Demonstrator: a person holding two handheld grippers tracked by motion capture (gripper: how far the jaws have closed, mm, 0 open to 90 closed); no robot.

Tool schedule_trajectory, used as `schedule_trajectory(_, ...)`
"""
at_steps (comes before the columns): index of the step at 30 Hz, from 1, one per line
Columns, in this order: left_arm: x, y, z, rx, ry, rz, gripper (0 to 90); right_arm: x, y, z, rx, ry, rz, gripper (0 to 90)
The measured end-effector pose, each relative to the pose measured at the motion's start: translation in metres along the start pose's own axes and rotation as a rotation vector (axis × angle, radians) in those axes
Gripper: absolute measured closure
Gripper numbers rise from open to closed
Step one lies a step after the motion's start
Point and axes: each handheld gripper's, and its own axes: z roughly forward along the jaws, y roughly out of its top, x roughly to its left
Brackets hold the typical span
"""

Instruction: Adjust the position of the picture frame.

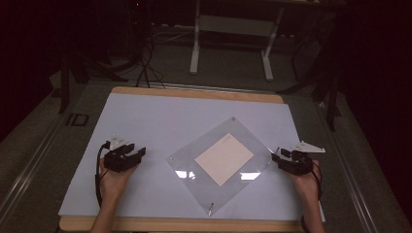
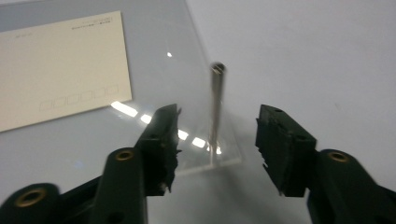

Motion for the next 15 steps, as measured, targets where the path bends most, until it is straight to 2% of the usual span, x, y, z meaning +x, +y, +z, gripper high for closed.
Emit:
schedule_trajectory(4,-0.007,0.000,-0.001,-0.011,-0.041,0.033,50.0,0.006,0.004,0.008,-0.004,-0.025,-0.033,65.1)
schedule_trajectory(7,-0.012,0.000,-0.002,-0.011,-0.085,0.051,51.2,0.006,0.004,0.016,0.010,-0.030,-0.032,70.8)
schedule_trajectory(8,-0.013,0.000,-0.002,-0.012,-0.100,0.053,51.4,0.006,0.003,0.019,0.015,-0.041,-0.037,75.9)
schedule_trajectory(9,-0.013,0.000,-0.002,-0.012,-0.100,0.053,51.6,0.006,0.003,0.019,0.015,-0.041,-0.037,75.9)
schedule_trajectory(10,-0.017,0.000,-0.003,-0.016,-0.128,0.066,51.6,0.007,0.003,0.020,0.018,-0.054,-0.038,79.5)
schedule_trajectory(11,-0.020,0.000,-0.003,-0.015,-0.140,0.078,51.9,0.005,0.003,0.019,0.015,-0.063,-0.014,84.7)
schedule_trajectory(12,-0.023,0.001,-0.004,-0.013,-0.157,0.088,51.9,0.004,0.003,0.019,0.013,-0.051,0.005,84.8)
schedule_trajectory(15,-0.033,0.001,-0.005,-0.016,-0.204,0.127,52.6,0.003,0.003,0.019,0.015,-0.047,0.010,85.2)
